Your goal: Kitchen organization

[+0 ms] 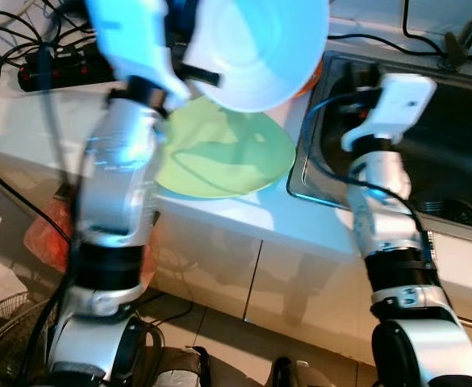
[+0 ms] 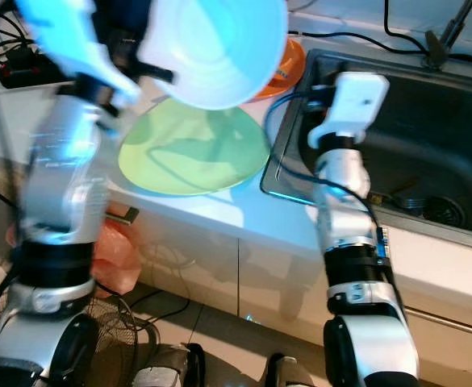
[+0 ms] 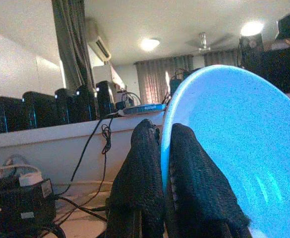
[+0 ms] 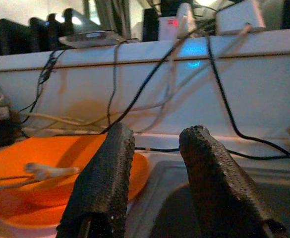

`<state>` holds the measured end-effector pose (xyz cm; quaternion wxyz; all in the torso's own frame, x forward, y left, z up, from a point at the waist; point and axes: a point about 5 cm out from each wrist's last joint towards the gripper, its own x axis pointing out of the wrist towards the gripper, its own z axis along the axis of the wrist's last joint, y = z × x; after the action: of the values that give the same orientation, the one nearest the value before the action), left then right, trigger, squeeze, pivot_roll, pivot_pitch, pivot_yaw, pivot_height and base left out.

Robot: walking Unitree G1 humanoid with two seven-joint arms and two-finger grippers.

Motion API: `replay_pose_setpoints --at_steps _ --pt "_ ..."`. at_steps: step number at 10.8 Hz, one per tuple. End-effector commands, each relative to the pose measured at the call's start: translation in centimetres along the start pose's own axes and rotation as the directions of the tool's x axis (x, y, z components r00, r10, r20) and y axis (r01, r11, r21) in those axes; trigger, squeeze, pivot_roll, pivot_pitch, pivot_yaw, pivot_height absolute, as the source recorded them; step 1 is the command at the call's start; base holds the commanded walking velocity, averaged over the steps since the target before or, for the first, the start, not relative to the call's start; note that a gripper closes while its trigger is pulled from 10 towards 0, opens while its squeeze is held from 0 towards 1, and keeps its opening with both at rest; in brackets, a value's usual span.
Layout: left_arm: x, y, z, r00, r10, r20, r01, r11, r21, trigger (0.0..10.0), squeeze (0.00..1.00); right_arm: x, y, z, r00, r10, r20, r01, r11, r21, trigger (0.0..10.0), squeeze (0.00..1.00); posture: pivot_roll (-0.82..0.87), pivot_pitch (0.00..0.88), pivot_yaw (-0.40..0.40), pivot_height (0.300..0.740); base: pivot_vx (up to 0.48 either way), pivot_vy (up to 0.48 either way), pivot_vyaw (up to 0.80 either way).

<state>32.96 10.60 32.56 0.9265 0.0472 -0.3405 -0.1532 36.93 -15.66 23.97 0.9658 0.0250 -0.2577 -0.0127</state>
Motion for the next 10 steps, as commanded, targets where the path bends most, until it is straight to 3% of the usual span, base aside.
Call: replay_pose_setpoints --at_steps 1,3,4,7,9,10 --pt "0.5 -0.4 1.0 0.998 -0.008 0.069 0.005 0.999 0.033 10.0 0.0 0.4 -0.3 0.5 1.0 0.004 0.011 -0.004 1.0 0.024 10.0 0.0 0.07 0.136 0.017 0.74 0.0 0.0 0.0" --pt "0.9 -0.5 1.1 0.994 -0.007 0.105 -0.003 0.995 0.098 10.0 0.0 0.5 -1.2 0.8 1.0 0.029 -0.003 -0.028 0.997 0.076 10.0 0.0 0.07 0.139 0.021 0.74 0.0 0.0 0.0" --pt "1.1 -0.4 1.1 0.993 -0.001 0.12 -0.014 0.992 0.126 10.0 0.0 0.6 -1.5 0.7 0.998 0.064 -0.022 -0.061 0.987 0.149 10.0 0.0 0.07 0.139 0.021 0.74 0.0 0.0 0.0" --pt "1.1 -0.5 0.7 0.993 -0.016 0.117 -0.003 0.987 0.162 10.0 0.0 0.4 -1.4 1.0 0.985 0.173 -0.025 -0.161 0.953 0.256 10.0 0.0 0.06 0.133 0.024 0.74 0.0 0.0 0.0" --pt "1.1 -0.7 0.6 0.992 -0.031 0.12 0.009 0.984 0.18 10.0 0.0 -0.2 -0.6 1.4 0.955 0.297 0.005 -0.277 0.884 0.376 10.0 0.0 0.06 0.126 0.028 0.74 0.0 0.0 0.0" --pt "1.0 -0.8 0.6 0.992 -0.038 0.123 0.014 0.983 0.185 10.0 0.0 -0.8 0.0 1.9 0.918 0.396 0.034 -0.376 0.839 0.392 10.0 0.0 0.06 0.123 0.028 0.74 0.0 0.0 0.0"
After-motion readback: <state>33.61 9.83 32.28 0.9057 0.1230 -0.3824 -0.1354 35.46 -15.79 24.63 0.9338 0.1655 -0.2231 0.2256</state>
